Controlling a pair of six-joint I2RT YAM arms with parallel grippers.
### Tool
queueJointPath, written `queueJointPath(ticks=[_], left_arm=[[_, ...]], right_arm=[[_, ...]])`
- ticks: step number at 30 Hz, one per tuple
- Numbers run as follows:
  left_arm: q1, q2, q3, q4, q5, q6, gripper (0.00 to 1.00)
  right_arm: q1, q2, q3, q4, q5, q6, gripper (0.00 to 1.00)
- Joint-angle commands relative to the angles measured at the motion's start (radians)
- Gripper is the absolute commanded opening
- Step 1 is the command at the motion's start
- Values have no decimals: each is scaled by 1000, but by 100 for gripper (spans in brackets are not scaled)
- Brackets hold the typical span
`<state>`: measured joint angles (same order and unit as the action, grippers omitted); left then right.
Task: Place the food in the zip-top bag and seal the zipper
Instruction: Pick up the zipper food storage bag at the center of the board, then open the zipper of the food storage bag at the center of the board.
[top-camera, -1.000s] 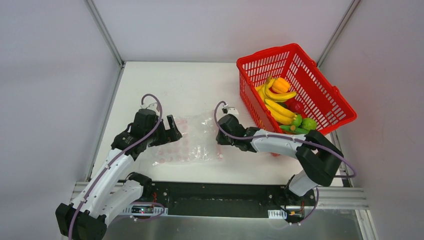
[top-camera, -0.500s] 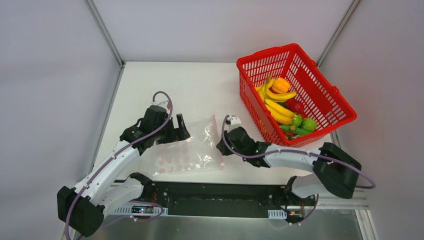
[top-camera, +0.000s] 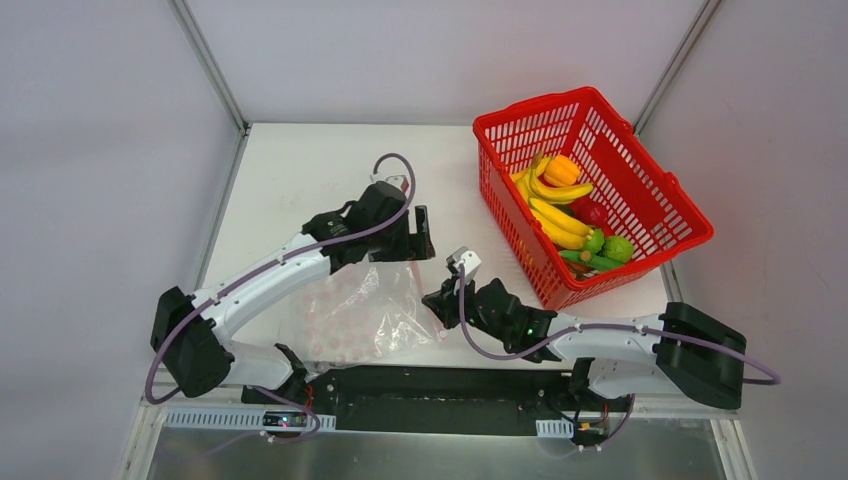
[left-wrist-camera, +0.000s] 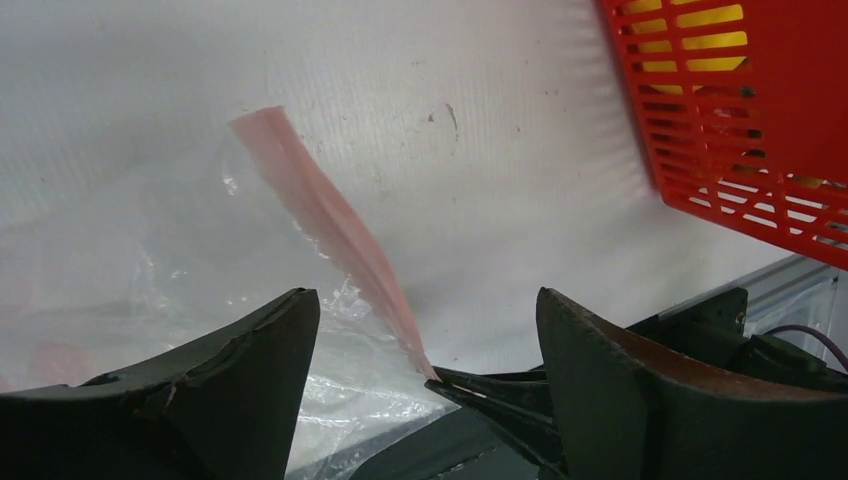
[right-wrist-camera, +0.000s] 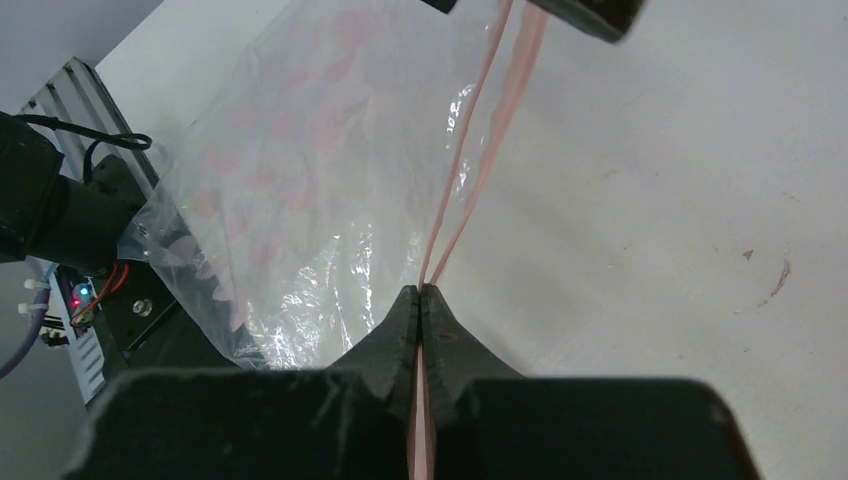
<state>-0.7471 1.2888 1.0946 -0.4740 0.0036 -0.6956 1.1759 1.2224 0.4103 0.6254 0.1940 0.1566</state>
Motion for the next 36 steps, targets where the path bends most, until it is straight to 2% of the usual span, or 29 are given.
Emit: queueJointPath(ticks=[1,5,7,12,17,19,22,26,32,36], left_arm=[[-43,63,86,-72,-84,-32,78],[-58,102,140,-145,-121,-11,72],[-64,102,139,-152,-123,-3,65],[-73,113,131,-162,-126,0,49],[-75,131,140,-167,-128,3,41],[-76,139,146,-167,-125,9,33],[-78,153,161,-179,-116,17,30],[-79,158,162,-184,-115,25,21],[-80,159,159,-188,-104,36,1],[-83,160,157,-183,-99,44,0]], right_arm=[[31,-30,32,38,77,-80,0],[44,-43,32,30,152,-75,0],[45,-51,31,27,175,-64,0],[45,-51,30,28,184,-64,0],[48,-55,30,30,177,-62,0],[50,-57,29,30,180,-64,0],[52,-57,27,30,179,-66,0],[54,-55,27,30,174,-62,0],[57,-58,27,30,163,-54,0],[56,-65,30,26,124,-37,2]])
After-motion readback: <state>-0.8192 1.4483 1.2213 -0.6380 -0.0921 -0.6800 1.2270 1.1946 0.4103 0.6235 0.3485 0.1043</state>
